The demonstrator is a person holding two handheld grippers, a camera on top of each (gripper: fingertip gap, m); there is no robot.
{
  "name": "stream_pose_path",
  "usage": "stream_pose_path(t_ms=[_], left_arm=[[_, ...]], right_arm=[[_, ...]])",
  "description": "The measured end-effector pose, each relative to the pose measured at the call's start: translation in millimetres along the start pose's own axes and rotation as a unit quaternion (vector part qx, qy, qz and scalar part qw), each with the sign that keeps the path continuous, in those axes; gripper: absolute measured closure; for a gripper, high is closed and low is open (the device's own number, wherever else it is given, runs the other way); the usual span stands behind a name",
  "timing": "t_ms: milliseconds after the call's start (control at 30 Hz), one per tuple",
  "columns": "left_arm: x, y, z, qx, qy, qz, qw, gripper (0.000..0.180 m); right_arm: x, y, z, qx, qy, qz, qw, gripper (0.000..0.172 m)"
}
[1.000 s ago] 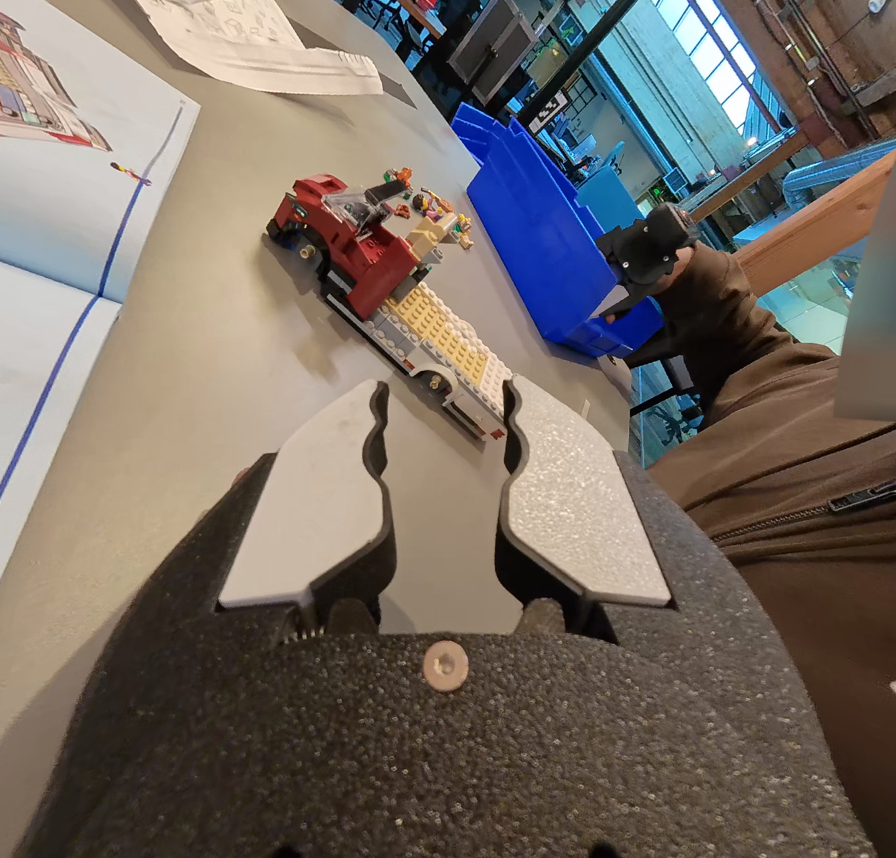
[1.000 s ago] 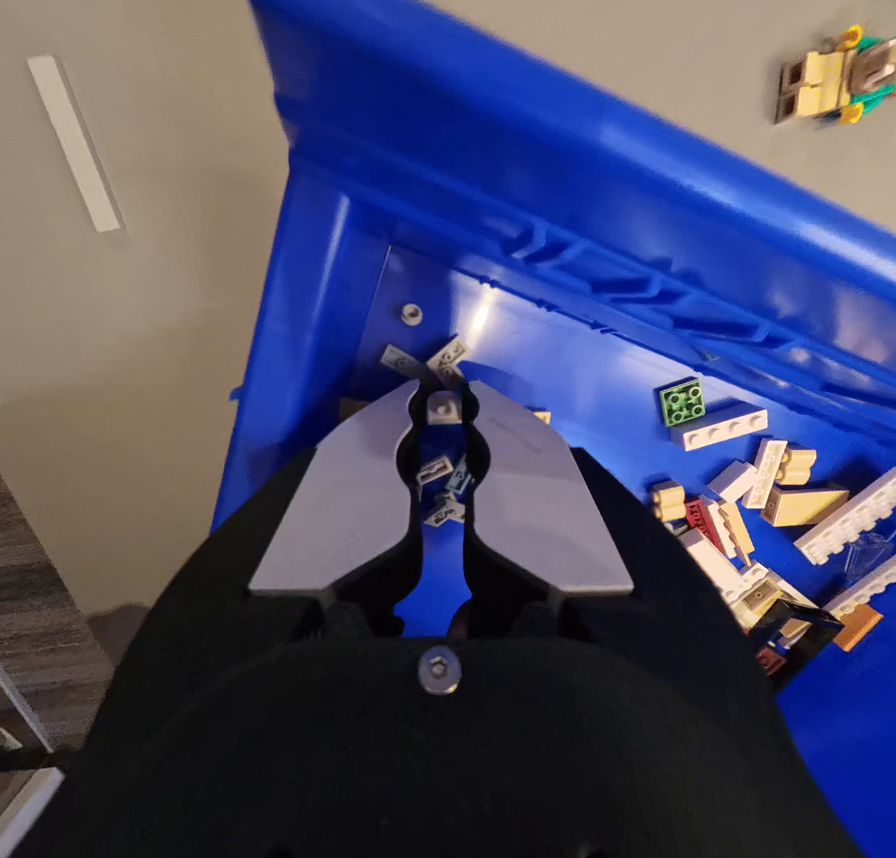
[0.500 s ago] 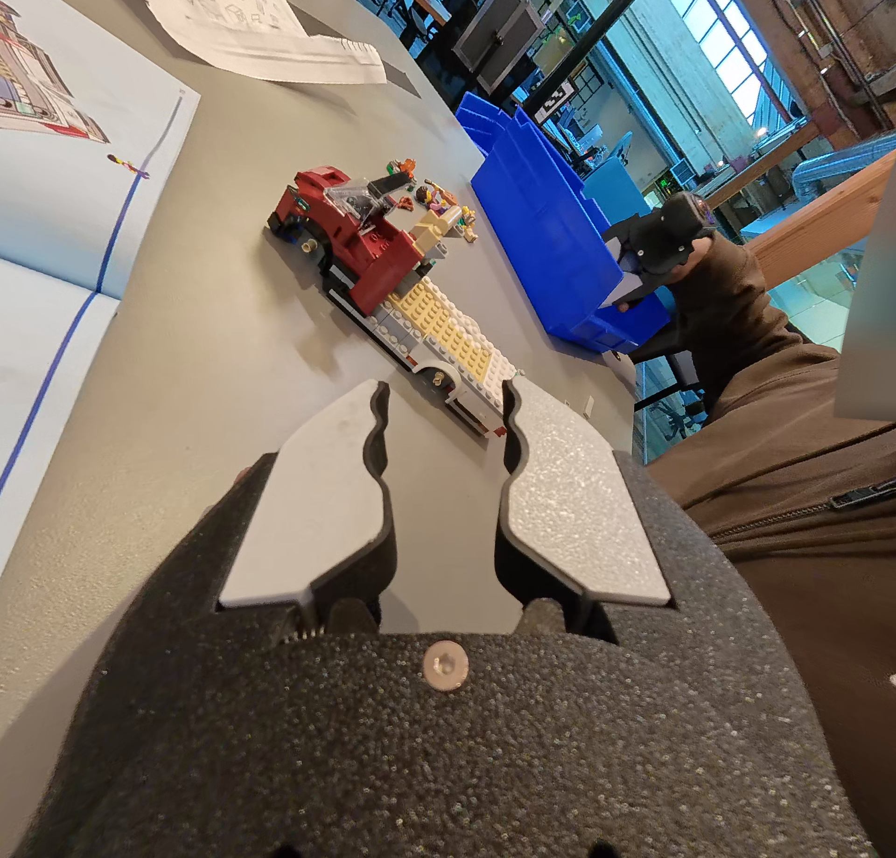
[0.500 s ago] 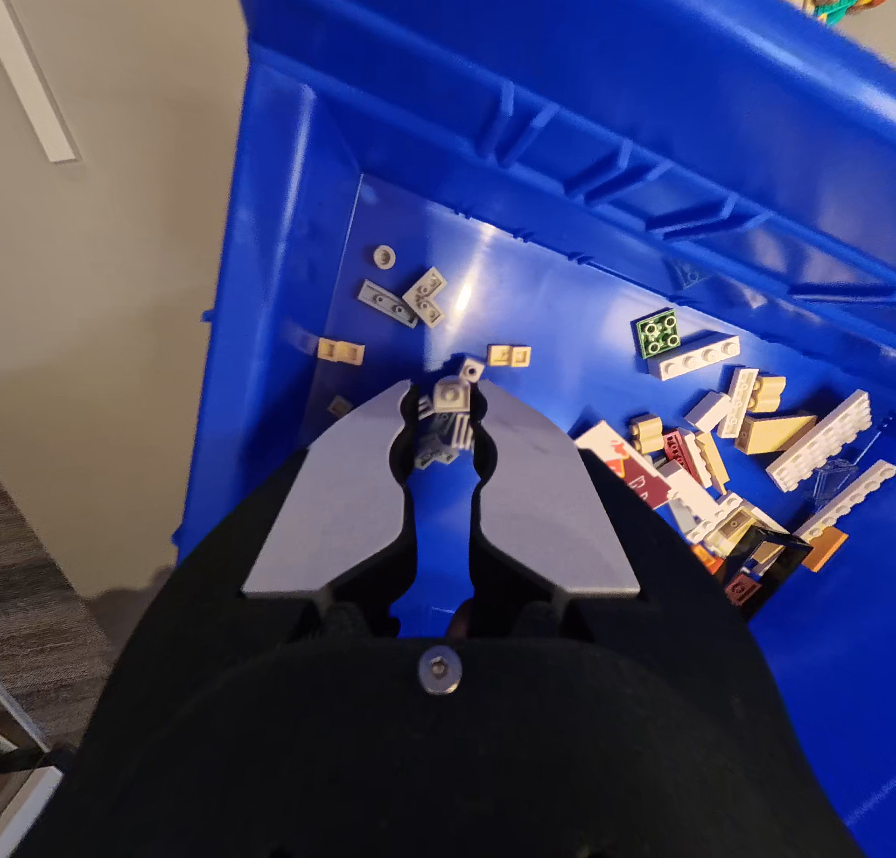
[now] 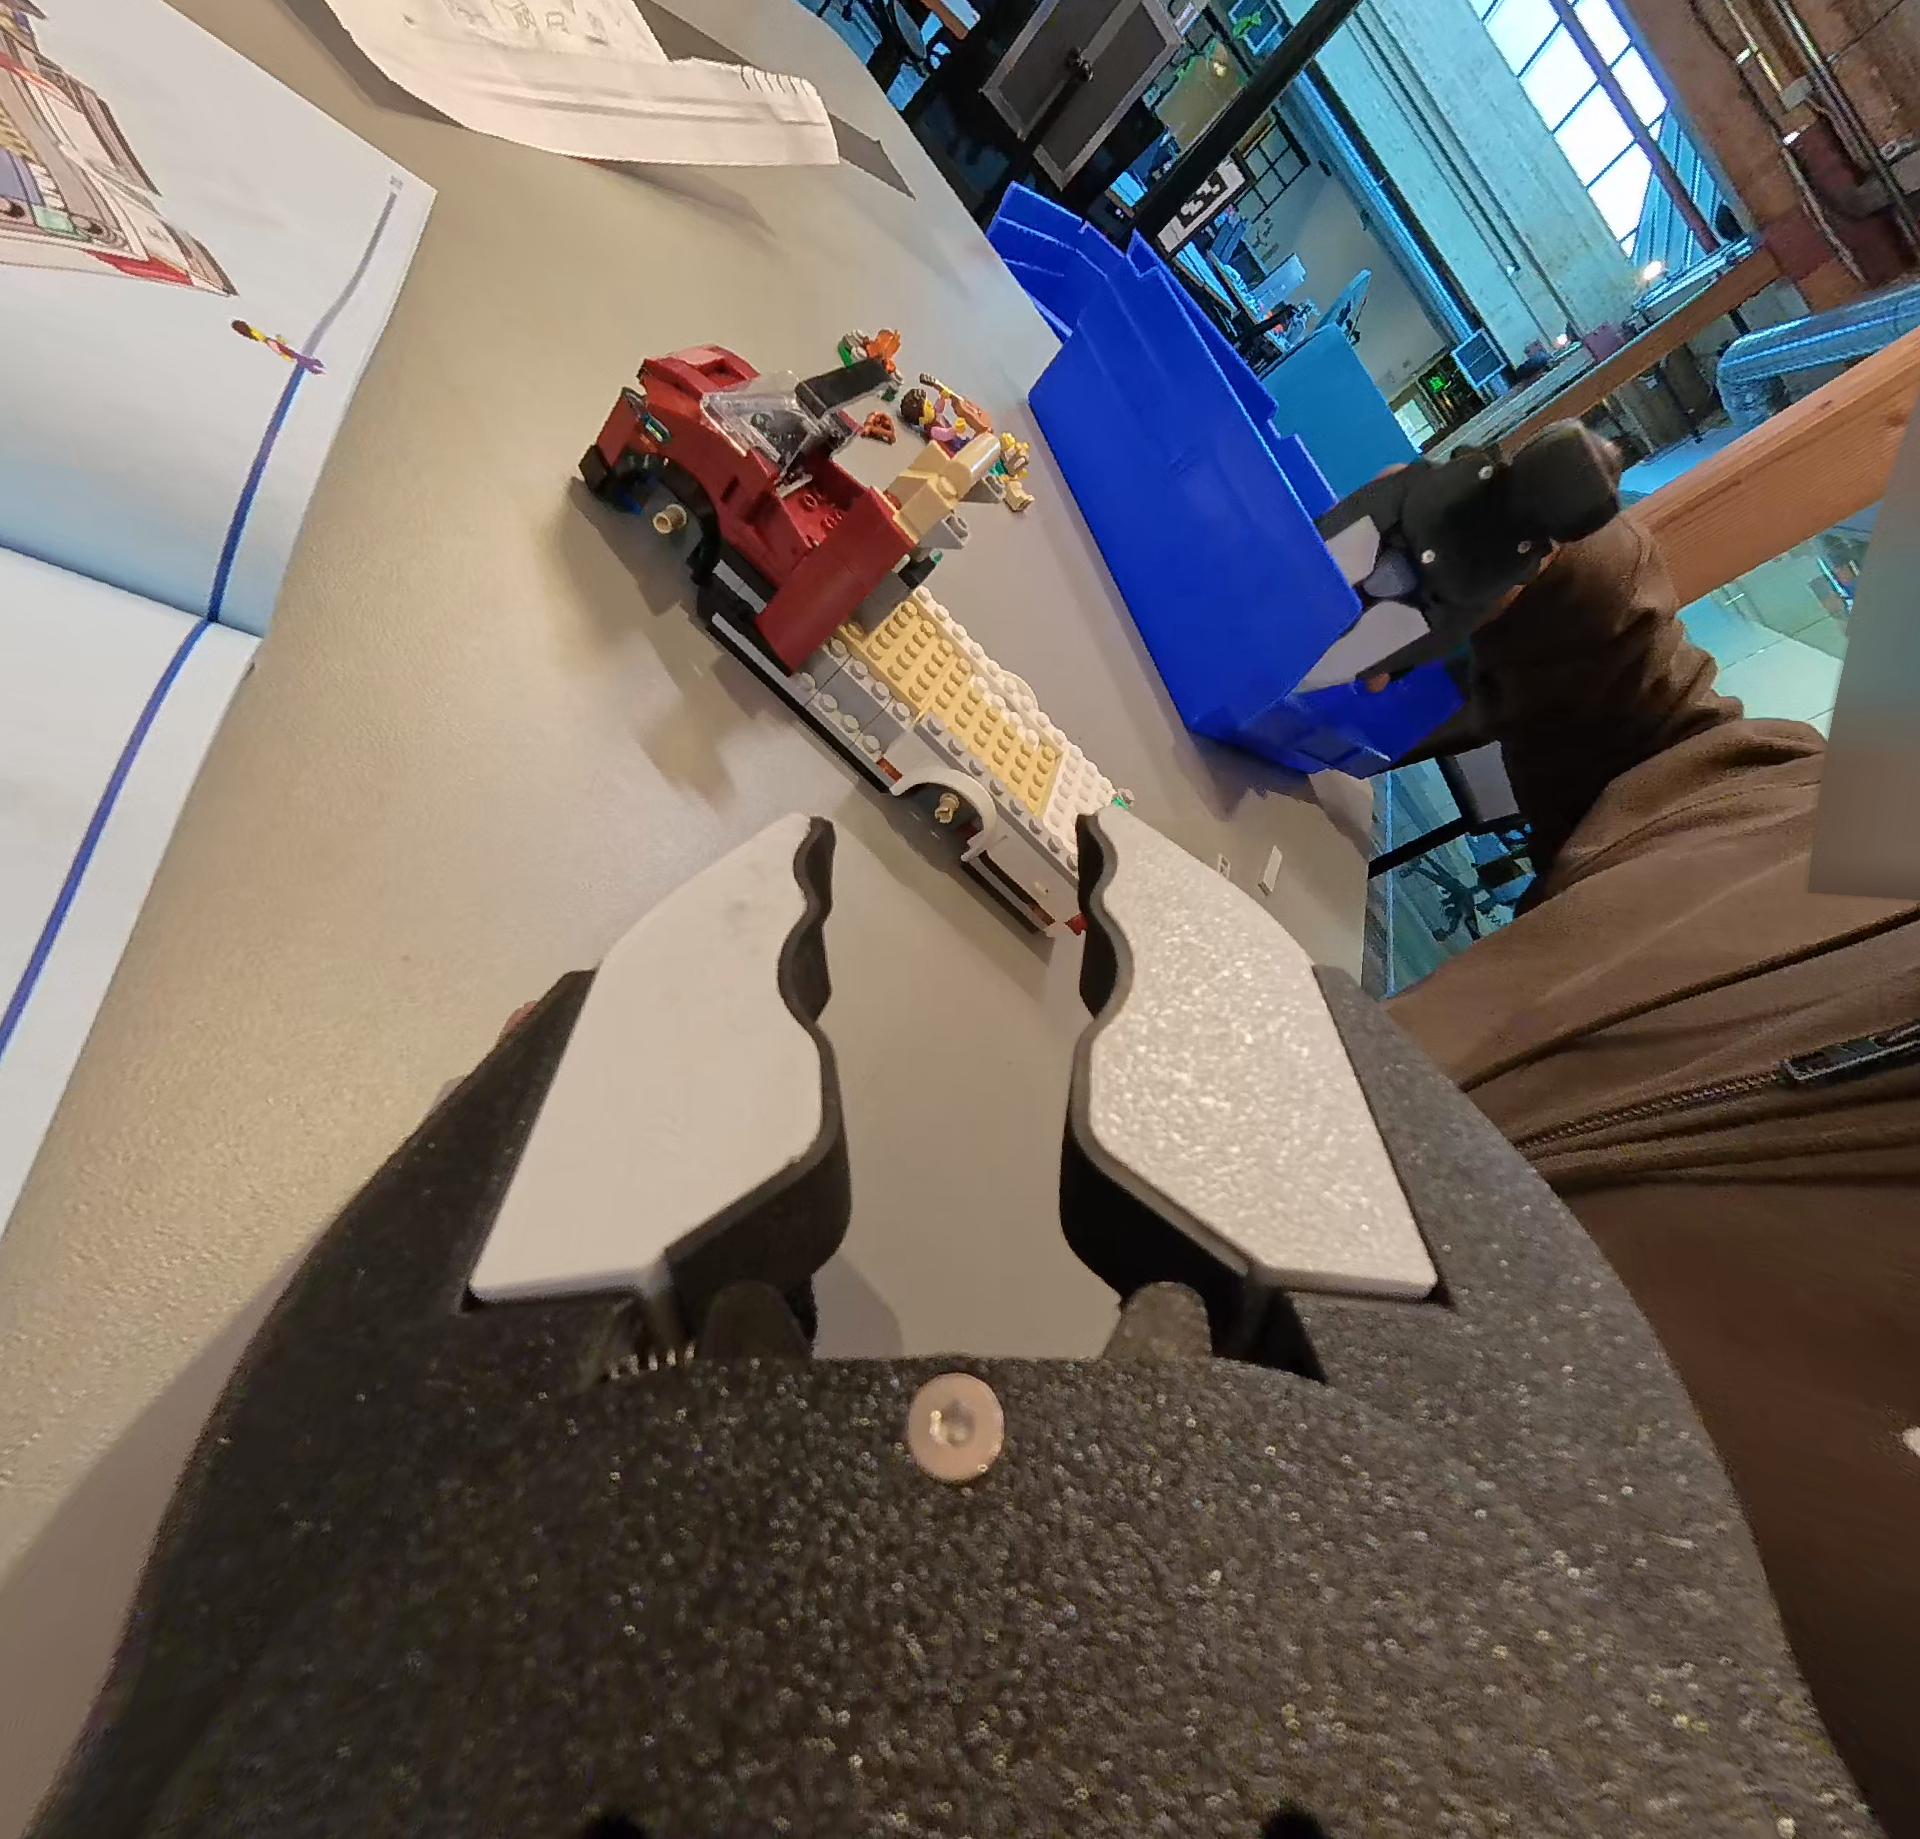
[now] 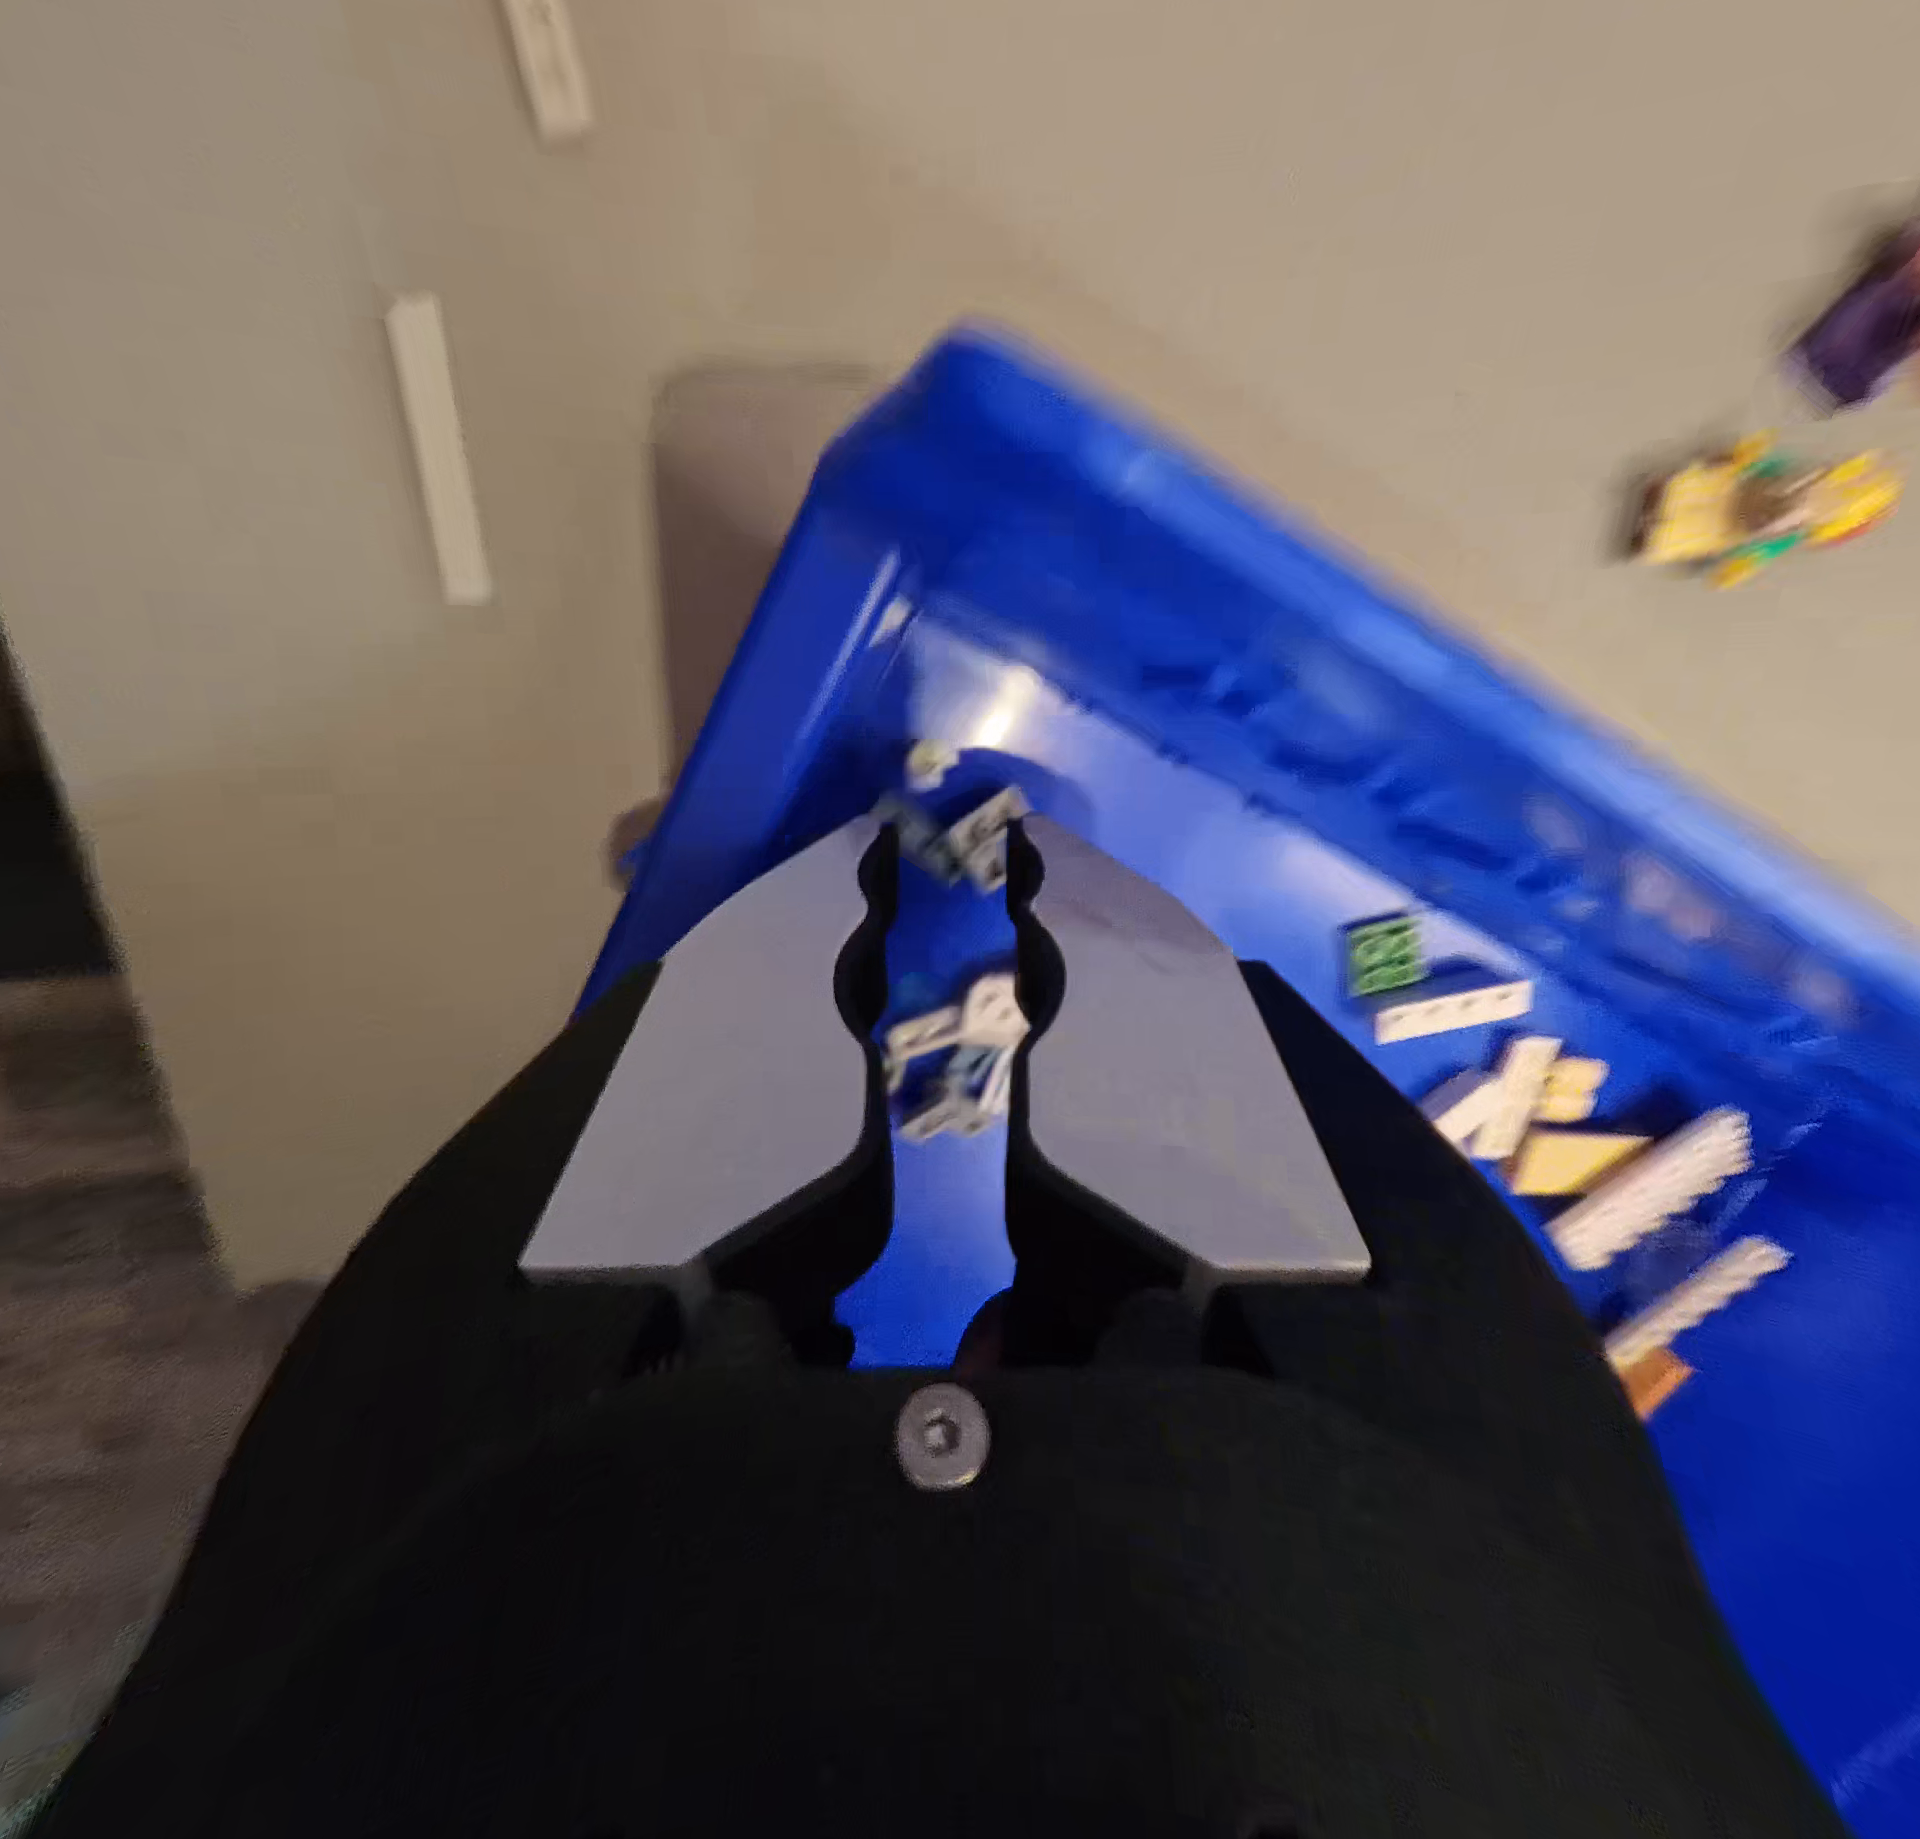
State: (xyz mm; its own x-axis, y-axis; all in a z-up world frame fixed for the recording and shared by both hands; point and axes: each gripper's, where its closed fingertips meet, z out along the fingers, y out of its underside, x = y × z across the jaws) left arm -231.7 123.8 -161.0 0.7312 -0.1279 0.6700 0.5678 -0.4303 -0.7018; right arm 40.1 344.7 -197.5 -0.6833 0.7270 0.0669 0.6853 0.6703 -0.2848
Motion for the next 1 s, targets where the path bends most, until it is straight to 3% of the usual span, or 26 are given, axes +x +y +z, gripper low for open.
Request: stream_pose_path(t_ms=[67, 100, 267, 400, 533, 633, 767, 1000], left_arm=[[0, 0, 0, 0.001, -0.002, 0.002, 1.000, 0.134], [0, 0, 0, 0.002, -0.002, 0.004, 1.000, 0.134], [0, -1, -1, 0.005, -0.001, 0.004, 1.000, 0.134], [1, -1, -2, 0.008, -0.001, 0.004, 1.000, 0.135], [0, -1, 0, 0.002, 0.003, -0.003, 1.000, 0.134], [0, 0, 0, -0.002, 0.003, -0.005, 1.000, 0.134], [-1, 1, 1, -0.006, 0.002, -0.006, 1.000, 0.134], [-1, 2, 2, -0.008, -0.005, 0.001, 1.000, 0.135]], right_arm=[[21, -17, -3, 0.023, 0.053, -0.013, 0.998, 0.151], [31, -20, -5, 0.025, 0.069, -0.018, 0.997, 0.159], [87, -29, -29, 0.079, 0.160, 0.028, 0.983, 0.149], [113, 32, -52, -0.017, 0.201, 0.038, 0.979, 0.148], [106, 103, -77, -0.112, 0.170, 0.084, 0.975, 0.148], [101, 137, -95, -0.154, 0.166, 0.112, 0.968, 0.149], [103, 155, -106, -0.165, 0.173, 0.135, 0.962, 0.149], [102, 155, -90, -0.182, 0.151, 0.123, 0.964, 0.149]])
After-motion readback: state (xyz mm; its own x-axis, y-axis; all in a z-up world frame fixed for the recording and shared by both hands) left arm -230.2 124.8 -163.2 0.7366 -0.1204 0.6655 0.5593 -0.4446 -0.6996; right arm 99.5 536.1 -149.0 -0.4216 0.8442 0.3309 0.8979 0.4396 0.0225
